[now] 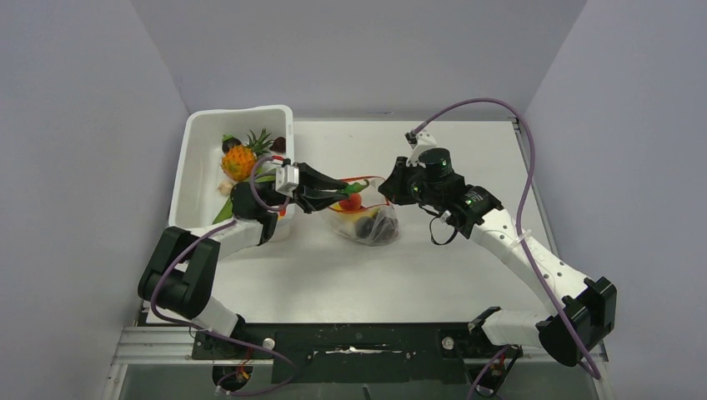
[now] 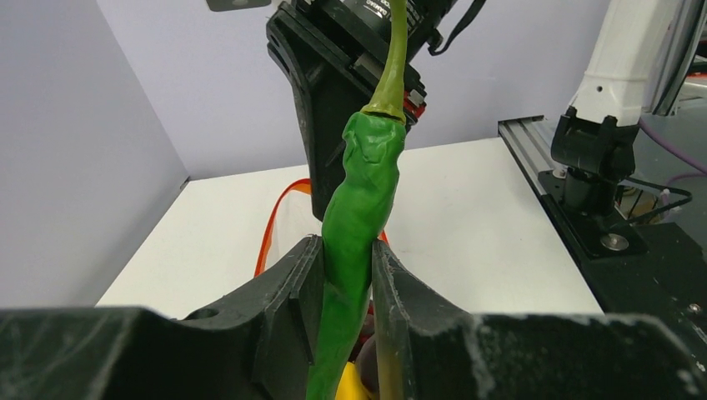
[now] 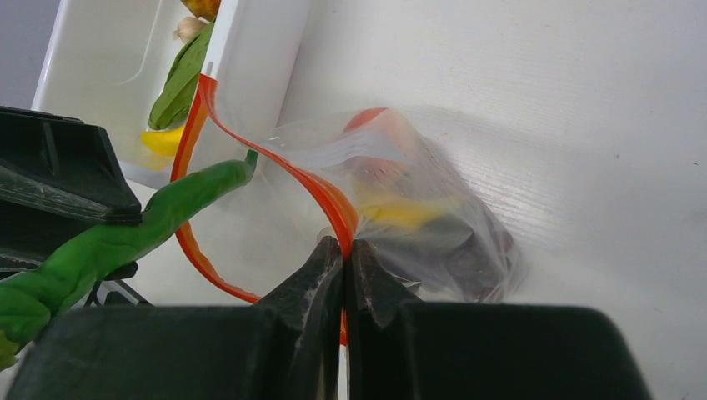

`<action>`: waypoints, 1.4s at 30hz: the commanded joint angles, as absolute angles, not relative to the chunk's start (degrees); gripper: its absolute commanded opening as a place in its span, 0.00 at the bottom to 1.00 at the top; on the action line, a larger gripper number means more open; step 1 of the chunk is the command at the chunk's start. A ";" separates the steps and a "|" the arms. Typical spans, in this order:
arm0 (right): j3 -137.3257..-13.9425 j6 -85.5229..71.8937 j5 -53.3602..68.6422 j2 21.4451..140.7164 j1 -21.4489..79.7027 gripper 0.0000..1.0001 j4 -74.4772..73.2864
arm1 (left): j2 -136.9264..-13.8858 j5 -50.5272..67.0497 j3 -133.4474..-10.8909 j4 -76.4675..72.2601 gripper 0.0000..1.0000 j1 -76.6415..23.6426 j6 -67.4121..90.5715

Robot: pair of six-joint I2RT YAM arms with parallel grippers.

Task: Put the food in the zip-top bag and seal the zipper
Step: Place the fake vegetable in the zipper food storage bag.

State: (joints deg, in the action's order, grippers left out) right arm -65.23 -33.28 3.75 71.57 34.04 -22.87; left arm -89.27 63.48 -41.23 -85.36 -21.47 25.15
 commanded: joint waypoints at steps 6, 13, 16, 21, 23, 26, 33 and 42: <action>-66.53 -32.78 4.69 69.52 33.42 0.00 -19.93 | -90.55 66.64 -40.58 -87.62 0.28 -21.62 21.11; -67.46 -32.45 4.41 69.26 33.40 0.00 -20.82 | -86.42 61.59 -39.56 -83.93 0.48 -20.55 18.62; -67.66 -32.43 4.43 69.26 33.39 0.00 -20.83 | -82.50 58.32 -39.03 -76.77 0.50 -18.90 16.66; -67.29 -32.52 4.63 69.43 33.15 0.00 -20.28 | -72.20 48.70 -41.43 -49.02 0.51 -18.00 7.31; -67.31 -32.65 4.94 69.73 32.98 0.00 -20.14 | -68.86 40.62 -44.27 -34.88 0.52 -18.88 3.12; -67.24 -32.95 5.15 70.04 32.87 0.00 -19.83 | -66.69 26.58 -48.50 -20.53 0.52 -19.69 5.77; -67.42 -33.22 4.90 70.05 32.90 0.00 -19.87 | -65.30 12.18 -54.66 -0.81 0.51 -19.69 21.15; -67.53 -33.49 5.17 70.57 32.88 0.00 -19.80 | -68.37 12.86 -56.14 3.45 0.46 -21.29 30.31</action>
State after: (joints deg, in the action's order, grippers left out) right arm -65.23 -33.43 4.47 71.57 33.30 -23.22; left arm -66.87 13.08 -52.16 -0.32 -20.25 25.32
